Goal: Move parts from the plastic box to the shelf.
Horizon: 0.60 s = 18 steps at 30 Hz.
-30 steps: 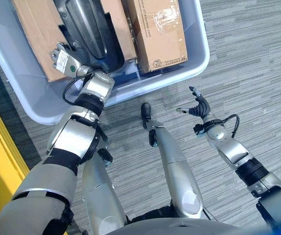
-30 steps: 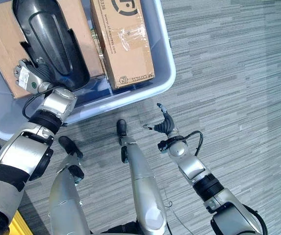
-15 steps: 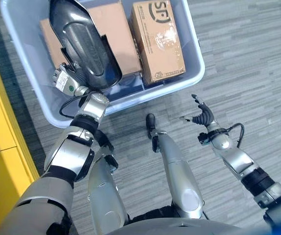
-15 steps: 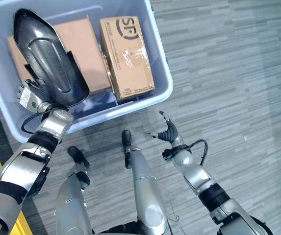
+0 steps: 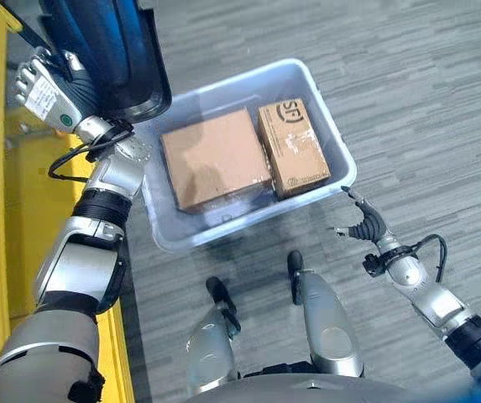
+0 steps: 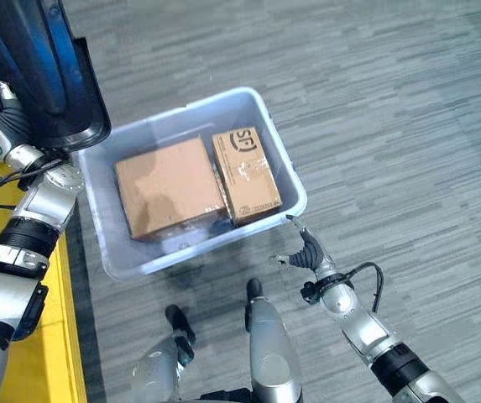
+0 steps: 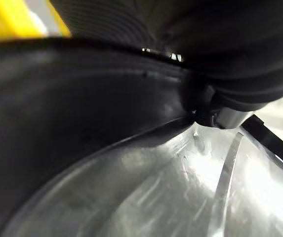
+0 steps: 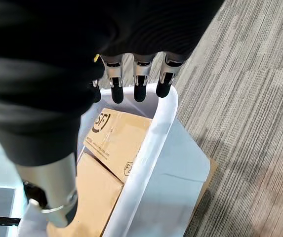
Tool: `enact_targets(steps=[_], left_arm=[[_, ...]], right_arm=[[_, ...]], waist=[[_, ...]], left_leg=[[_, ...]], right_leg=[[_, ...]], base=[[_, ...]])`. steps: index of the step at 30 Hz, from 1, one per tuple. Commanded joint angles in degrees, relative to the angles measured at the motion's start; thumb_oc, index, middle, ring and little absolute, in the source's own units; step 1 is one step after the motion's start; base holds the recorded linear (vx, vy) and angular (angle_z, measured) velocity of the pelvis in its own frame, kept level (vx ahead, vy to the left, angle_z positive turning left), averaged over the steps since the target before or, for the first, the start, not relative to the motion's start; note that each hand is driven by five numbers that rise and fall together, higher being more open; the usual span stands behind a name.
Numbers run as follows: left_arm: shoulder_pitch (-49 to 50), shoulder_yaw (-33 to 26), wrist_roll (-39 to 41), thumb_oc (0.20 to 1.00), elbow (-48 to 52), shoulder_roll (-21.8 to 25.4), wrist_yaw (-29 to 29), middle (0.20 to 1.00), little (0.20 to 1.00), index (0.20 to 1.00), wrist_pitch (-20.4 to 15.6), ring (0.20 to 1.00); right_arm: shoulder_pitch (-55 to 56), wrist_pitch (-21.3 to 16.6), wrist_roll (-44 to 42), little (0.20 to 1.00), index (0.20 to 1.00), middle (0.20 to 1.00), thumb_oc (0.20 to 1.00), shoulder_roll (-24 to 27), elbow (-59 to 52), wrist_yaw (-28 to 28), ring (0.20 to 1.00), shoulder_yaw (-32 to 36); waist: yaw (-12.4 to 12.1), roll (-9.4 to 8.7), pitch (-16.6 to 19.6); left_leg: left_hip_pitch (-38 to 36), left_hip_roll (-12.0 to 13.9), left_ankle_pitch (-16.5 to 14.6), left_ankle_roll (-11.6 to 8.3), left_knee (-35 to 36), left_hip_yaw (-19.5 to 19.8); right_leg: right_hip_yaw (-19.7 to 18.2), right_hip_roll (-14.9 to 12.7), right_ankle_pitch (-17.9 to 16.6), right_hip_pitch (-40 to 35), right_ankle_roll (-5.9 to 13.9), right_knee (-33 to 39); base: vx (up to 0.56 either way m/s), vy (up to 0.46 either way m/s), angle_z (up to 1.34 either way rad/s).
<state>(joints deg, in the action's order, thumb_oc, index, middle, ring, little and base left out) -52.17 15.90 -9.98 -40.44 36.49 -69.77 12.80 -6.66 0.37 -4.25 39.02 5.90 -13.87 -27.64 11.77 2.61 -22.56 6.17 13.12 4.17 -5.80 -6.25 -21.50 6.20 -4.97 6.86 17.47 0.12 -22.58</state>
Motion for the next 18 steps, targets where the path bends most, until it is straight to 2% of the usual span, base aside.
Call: enact_targets(steps=[1, 6, 9, 10, 13, 15, 18], left_arm=[[3.25, -0.98, -4.20, 0.200, 4.11, 1.93, 3.05, 0.200, 0.200, 0.200, -4.23, 0.200], [13.84, 0.35, -6.50, 0.200, 13.02, -0.62, 8.09, 0.200, 0.200, 0.200, -6.32, 0.200], [22.15, 0.62, -9.45, 0.200, 19.22, -3.01, 10.23, 0.200, 0.200, 0.200, -6.98, 0.200], [25.84, 0.75, -10.61, 0.200, 21.61, -3.95, 12.53, 0.200, 0.200, 0.200, -7.19, 0.200], [31.25, 0.75, -12.63, 0.200, 25.19, -4.73, 14.10, 0.200, 0.200, 0.200, -7.22, 0.200], [36.40, -0.56, -13.42, 0.200, 27.32, -5.12, 15.76, 0.200, 0.200, 0.200, -8.48, 0.200], [40.31, -0.82, -14.32, 0.200, 28.34, -6.11, 17.08, 0.200, 0.200, 0.200, -10.30, 0.200]], right_arm=[[1.72, -1.74, 1.04, 1.000, 1.000, 1.000, 1.000, -2.03, -2.73, 3.49, 1.000, 0.38], [4.65, -1.97, 2.16, 1.000, 1.000, 1.000, 1.000, -3.79, -3.59, 5.51, 1.000, 1.82], [5.33, -2.71, 3.52, 1.000, 1.000, 1.000, 1.000, -4.49, -3.95, 6.55, 1.000, 2.14], [4.98, -3.65, 4.11, 1.000, 1.000, 1.000, 1.000, -4.68, -3.81, 7.52, 1.000, 1.99], [4.56, -3.87, 4.07, 1.000, 1.000, 1.000, 1.000, -4.63, -4.37, 8.31, 1.000, 1.93], [5.06, -1.77, 2.82, 1.000, 1.000, 1.000, 1.000, -4.83, -5.32, 8.43, 1.000, 2.67], [7.01, -0.19, 1.90, 1.000, 1.000, 1.000, 1.000, -4.83, -5.82, 7.42, 1.000, 4.12]], waist=[[0.88, -3.20, 2.23], [-1.19, -2.58, 3.97], [-3.25, -2.34, 4.40], [-4.53, -2.08, 4.61], [-6.12, -1.83, 4.48], [-7.09, -1.41, 4.19], [-6.30, -1.80, 4.14]], left_leg=[[2.63, 1.93, -0.44, -0.90, -3.70, 4.68], [0.80, 2.41, 1.67, -1.28, -0.92, 6.25], [0.54, 3.19, 3.57, -1.65, 0.08, 8.15], [0.40, 3.79, 4.77, -1.87, 0.60, 9.14], [0.45, 4.70, 5.93, -2.04, 1.34, 10.34], [0.28, 5.64, 7.10, -2.47, 1.85, 9.36], [-0.54, 6.40, 7.94, -3.81, 0.85, 3.40]], right_leg=[[2.30, -1.11, 0.49, -6.63, 1.40, 6.07], [4.41, -0.34, 1.09, -10.26, 1.13, 7.13], [6.02, -0.01, 2.05, -12.13, 0.73, 6.85], [6.85, -0.10, 2.46, -12.94, 0.66, 6.61], [8.08, -0.34, 3.76, -13.75, 0.20, 4.81], [9.87, -0.62, 4.67, -14.65, -0.05, 3.07], [12.96, -1.80, 4.70, -16.81, 0.55, 3.43]], base=[[0.04, -0.054, -0.04], [-0.03, -0.106, 0.05], [-0.04, -0.130, 0.17], [-0.02, -0.138, 0.18], [0.00, -0.098, 0.27], [0.02, -0.083, 0.39], [0.05, -0.079, 0.74]])
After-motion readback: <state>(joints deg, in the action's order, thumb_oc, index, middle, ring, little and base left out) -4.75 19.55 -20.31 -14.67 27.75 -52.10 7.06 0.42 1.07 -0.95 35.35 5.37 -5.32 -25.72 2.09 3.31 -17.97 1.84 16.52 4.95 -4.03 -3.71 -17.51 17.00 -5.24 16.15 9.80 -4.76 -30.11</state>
